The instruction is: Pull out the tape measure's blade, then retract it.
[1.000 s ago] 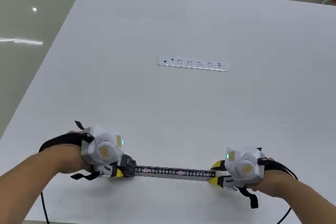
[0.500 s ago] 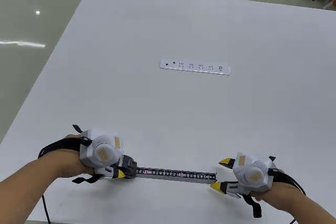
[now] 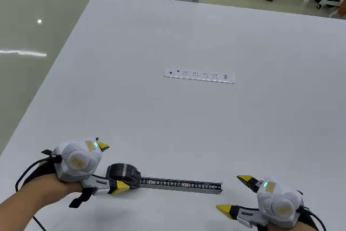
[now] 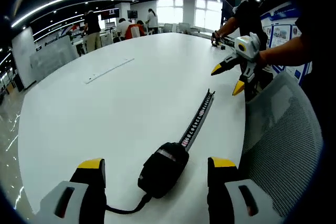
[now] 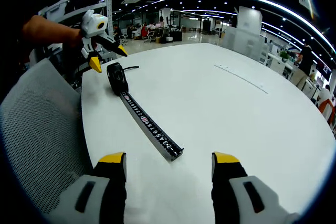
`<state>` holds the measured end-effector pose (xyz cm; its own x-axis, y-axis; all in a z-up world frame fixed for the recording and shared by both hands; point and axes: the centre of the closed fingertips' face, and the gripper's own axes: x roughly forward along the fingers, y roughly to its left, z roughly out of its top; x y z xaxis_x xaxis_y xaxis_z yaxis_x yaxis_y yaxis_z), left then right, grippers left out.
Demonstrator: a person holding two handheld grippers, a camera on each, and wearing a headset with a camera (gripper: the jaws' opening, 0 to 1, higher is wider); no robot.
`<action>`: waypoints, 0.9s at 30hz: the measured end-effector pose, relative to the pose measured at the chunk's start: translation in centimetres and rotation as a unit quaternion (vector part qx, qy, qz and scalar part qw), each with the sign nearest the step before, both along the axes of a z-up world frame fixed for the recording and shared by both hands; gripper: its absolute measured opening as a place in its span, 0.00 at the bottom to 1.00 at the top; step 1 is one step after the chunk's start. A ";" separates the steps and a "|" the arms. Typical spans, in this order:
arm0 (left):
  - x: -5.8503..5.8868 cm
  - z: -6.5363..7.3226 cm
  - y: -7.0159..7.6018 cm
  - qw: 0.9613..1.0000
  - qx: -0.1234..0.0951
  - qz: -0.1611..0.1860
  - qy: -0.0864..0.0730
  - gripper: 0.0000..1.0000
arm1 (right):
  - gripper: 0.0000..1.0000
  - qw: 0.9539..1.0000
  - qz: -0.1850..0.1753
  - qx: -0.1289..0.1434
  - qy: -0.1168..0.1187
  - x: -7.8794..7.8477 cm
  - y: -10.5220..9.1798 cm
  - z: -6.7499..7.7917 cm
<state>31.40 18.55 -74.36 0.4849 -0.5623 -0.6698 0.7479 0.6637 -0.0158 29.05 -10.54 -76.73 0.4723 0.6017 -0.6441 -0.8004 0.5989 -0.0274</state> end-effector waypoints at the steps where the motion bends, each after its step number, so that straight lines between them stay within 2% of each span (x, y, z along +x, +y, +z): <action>1: 0.0 0.4 0.2 1.000 -0.011 0.019 -0.010 0.79 | 0.66 1.000 -0.007 0.001 -0.005 -0.3 -0.1 0.3; 2: -0.1 0.6 0.4 0.999 -0.020 0.029 -0.012 0.82 | 0.66 1.000 -0.012 0.001 -0.010 -0.4 -0.2 0.5; 3: -0.4 0.8 0.4 0.998 -0.040 0.040 -0.010 0.84 | 0.66 1.000 -0.019 0.004 -0.017 -0.6 -0.4 0.9; 6: -0.6 0.7 1.7 0.996 -0.042 0.076 -0.014 0.88 | 0.69 0.999 -0.027 0.006 -0.019 -1.1 -0.8 1.3; 9: -1.1 0.9 2.3 0.992 -0.068 0.105 -0.006 0.94 | 0.72 0.999 -0.034 0.000 -0.027 -1.2 -1.4 1.6; 11: -1.4 1.1 2.8 0.991 -0.070 0.115 -0.013 0.95 | 0.77 0.998 -0.047 0.004 -0.046 -0.7 -1.9 2.3; 14: -1.7 1.2 3.6 0.988 -0.075 0.134 -0.018 1.00 | 0.85 0.997 -0.064 0.010 -0.053 -0.4 -2.5 2.7; 15: -1.8 1.2 3.9 0.987 -0.079 0.140 -0.020 1.00 | 0.85 0.997 -0.064 0.020 -0.048 -0.5 -2.5 2.7; 16: -1.9 1.3 4.3 0.984 -0.088 0.152 -0.021 1.00 | 0.84 0.998 -0.062 0.021 -0.025 -1.2 -2.7 2.1; 18: -2.1 1.5 4.8 0.978 -0.109 0.176 -0.023 1.00 | 0.85 0.997 -0.063 -0.005 -0.038 -1.3 -3.6 1.4; 19: -2.2 1.5 5.1 0.977 -0.112 0.180 -0.026 1.00 | 0.86 0.997 -0.064 -0.001 -0.034 -1.6 -3.7 1.4; 21: -2.8 1.0 5.6 0.976 -0.109 0.185 -0.027 1.00 | 0.91 0.997 -0.074 0.008 -0.023 -2.1 -4.3 1.3; 23: -3.3 0.7 5.9 0.976 -0.107 0.187 -0.029 1.00 | 0.94 0.996 -0.085 0.007 -0.024 -2.4 -4.9 1.5; 25: -3.8 0.6 5.9 0.975 -0.109 0.188 -0.036 1.00 | 1.00 0.996 -0.090 0.012 -0.016 -2.9 -5.3 1.5; 27: -4.3 1.0 5.6 0.977 -0.105 0.178 -0.050 1.00 | 1.00 0.995 -0.099 0.003 -0.031 -3.1 -6.2 1.7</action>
<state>27.14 24.18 -73.39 0.7316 -0.4663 -0.4973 0.4757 0.8717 -0.1176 25.98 -16.71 -75.01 0.6205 0.4967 -0.6068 -0.6639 0.7445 -0.0695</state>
